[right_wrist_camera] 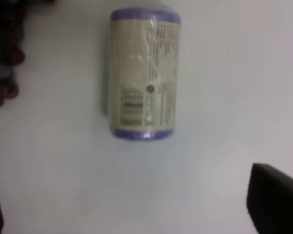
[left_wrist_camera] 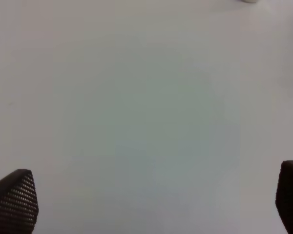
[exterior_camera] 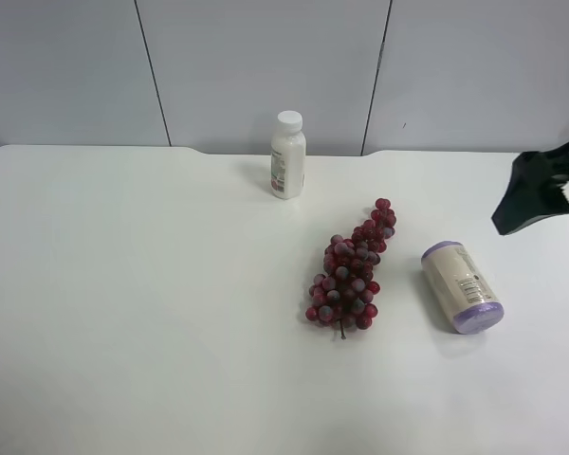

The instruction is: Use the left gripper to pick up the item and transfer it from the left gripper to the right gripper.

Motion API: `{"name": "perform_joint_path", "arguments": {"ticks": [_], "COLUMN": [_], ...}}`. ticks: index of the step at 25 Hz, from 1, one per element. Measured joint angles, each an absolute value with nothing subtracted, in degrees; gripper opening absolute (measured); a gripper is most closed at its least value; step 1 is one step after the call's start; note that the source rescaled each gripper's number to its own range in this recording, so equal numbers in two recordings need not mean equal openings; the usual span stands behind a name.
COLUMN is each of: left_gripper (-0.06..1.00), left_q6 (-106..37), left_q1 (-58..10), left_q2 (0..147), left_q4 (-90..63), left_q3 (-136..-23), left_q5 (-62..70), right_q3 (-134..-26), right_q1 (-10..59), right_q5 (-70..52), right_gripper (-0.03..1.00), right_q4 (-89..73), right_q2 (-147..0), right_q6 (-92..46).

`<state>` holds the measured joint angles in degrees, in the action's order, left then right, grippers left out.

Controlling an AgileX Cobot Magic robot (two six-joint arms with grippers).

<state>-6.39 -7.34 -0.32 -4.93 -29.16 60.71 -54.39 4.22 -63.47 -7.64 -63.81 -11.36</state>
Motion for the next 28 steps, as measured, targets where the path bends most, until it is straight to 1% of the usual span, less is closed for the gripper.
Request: {"name": "perform_joint_path", "arguments": {"ticks": [3, 7, 16, 20, 23, 28], "left_gripper": [1.00, 1.00, 1.00, 1.00, 1.00, 1.00], "left_q6": [-6.4, -6.4, -6.4, -6.4, -6.4, -6.4], "left_q1": [-7.3, -7.3, -7.3, -7.3, -7.3, -7.3], "left_q2": [-0.3, -0.3, -0.3, -0.3, -0.3, -0.3], "left_q4": [-4.9, -4.9, -4.9, -4.9, -4.9, -4.9], "left_q3": [-29.2, -29.2, -29.2, -29.2, -29.2, -29.2], "left_q5": [60.7, 60.7, 60.7, 60.7, 60.7, 60.7], "right_q3": [-53.6, -49.9, -37.1, -33.2, -31.7, -29.4], "right_q1": [4.2, 4.2, 4.2, 4.2, 4.2, 4.2], "right_q5": [-66.3, -68.3, -68.4, -67.9, -65.2, -62.1], "right_gripper": [0.99, 0.99, 1.00, 1.00, 1.00, 1.00], "right_q4": [-7.6, -7.5, -7.6, -7.6, -7.6, -7.6], "right_q2": [-54.8, -42.0, -16.2, -8.6, -4.0, 0.1], "right_q6": [-11.0, -10.7, -10.6, -10.6, -10.6, -10.4]}}
